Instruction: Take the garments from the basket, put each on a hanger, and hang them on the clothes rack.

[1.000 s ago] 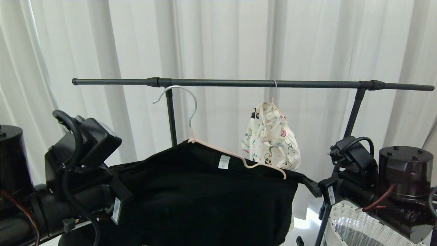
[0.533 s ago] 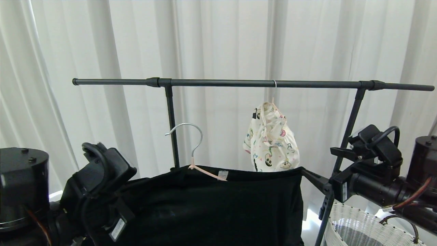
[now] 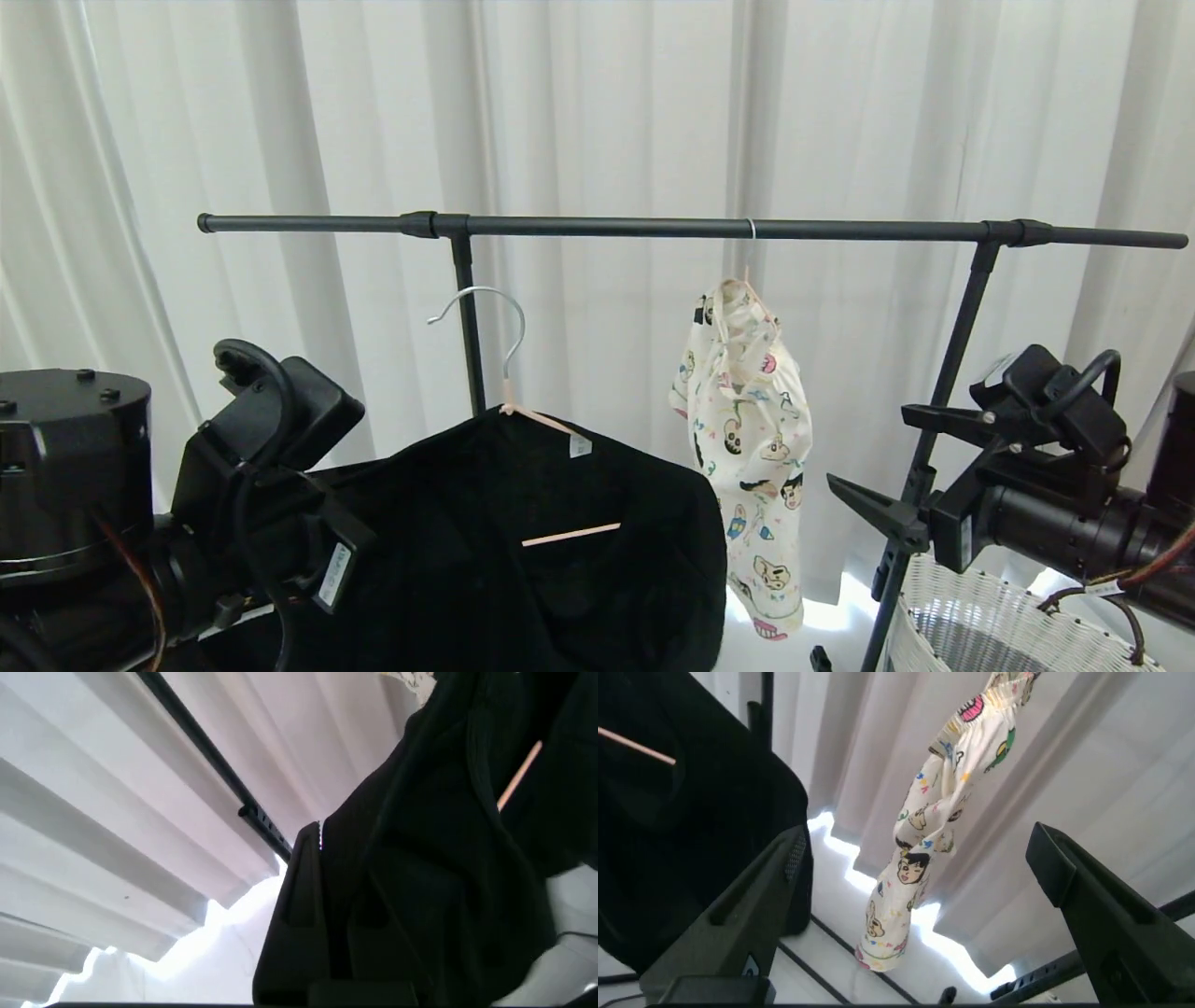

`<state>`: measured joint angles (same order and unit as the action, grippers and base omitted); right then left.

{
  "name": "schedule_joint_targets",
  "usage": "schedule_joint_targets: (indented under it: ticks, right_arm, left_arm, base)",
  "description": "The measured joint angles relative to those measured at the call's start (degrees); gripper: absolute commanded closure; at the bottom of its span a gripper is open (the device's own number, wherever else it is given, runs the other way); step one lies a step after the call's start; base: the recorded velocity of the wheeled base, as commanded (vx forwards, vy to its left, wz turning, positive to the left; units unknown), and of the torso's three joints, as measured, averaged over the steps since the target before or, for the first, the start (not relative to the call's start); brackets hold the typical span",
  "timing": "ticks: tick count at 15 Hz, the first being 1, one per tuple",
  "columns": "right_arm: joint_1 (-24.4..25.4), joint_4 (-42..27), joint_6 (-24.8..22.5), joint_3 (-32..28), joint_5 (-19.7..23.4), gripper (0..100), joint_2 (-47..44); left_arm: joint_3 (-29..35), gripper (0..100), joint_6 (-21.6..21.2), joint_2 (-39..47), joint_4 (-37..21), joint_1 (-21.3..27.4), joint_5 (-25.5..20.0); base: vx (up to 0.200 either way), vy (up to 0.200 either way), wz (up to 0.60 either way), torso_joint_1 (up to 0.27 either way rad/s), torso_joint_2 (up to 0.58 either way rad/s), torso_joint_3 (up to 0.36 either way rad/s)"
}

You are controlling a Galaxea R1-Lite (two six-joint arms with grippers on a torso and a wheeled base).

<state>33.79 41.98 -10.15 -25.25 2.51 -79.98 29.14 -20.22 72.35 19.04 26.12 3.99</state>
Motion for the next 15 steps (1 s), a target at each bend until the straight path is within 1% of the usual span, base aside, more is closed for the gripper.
schedule_joint_targets:
  ticks: [2, 4, 6, 7, 8, 10, 13, 15]
  right_arm:
    - [0.2, -0.2, -0.7, 0.0, 0.1, 0, 0.1]
    - [1.4, -0.9, -1.5, 0.0, 0.7, 0, 0.3]
    - [4.7, -3.2, -4.2, -0.3, 1.2, 0, 0.5]
    - [6.4, -5.3, -5.9, -1.0, 1.4, 0, 0.6]
    - [8.1, -8.0, -7.1, -2.1, 1.6, 0, 0.7]
    - [10.8, -16.2, -7.6, -6.8, 3.3, 0, 1.0]
    - [13.3, -30.0, -8.5, -17.1, 8.8, 0, 1.3]
    - [16.1, -35.6, -8.6, -20.9, 12.8, 0, 1.2]
  left_arm:
    - [0.0, 100, 0.1, -0.2, 0.1, 0.8, -0.2]
    - [0.1, 100, 0.4, -0.3, 1.6, 2.3, -0.3]
    - [0.1, 100, 3.1, 0.0, 5.1, 4.4, -0.4]
    - [0.0, 100, 3.2, 0.0, 5.5, 5.0, -0.4]
    - [-0.4, 100, 3.1, 0.0, 5.6, 5.4, -0.4]
    - [-2.0, 100, 3.0, 0.0, 5.8, 8.6, -0.5]
    - [-5.2, 100, 3.0, -0.3, 9.1, 14.4, -0.5]
    - [-5.8, 100, 2.1, -0.4, 11.5, 16.9, -0.5]
  base:
    - [0.0, 0.0, 0.0, 0.0, 0.0, 0.0]
    - [0.0, 0.0, 0.0, 0.0, 0.0, 0.0]
    - [0.0, 0.0, 0.0, 0.0, 0.0, 0.0]
    - [0.0, 0.0, 0.0, 0.0, 0.0, 0.0]
    - [0.0, 0.0, 0.0, 0.0, 0.0, 0.0]
    - [0.0, 0.0, 0.0, 0.0, 0.0, 0.0]
    - [0.0, 0.0, 0.0, 0.0, 0.0, 0.0]
    - [0.0, 0.0, 0.0, 0.0, 0.0, 0.0]
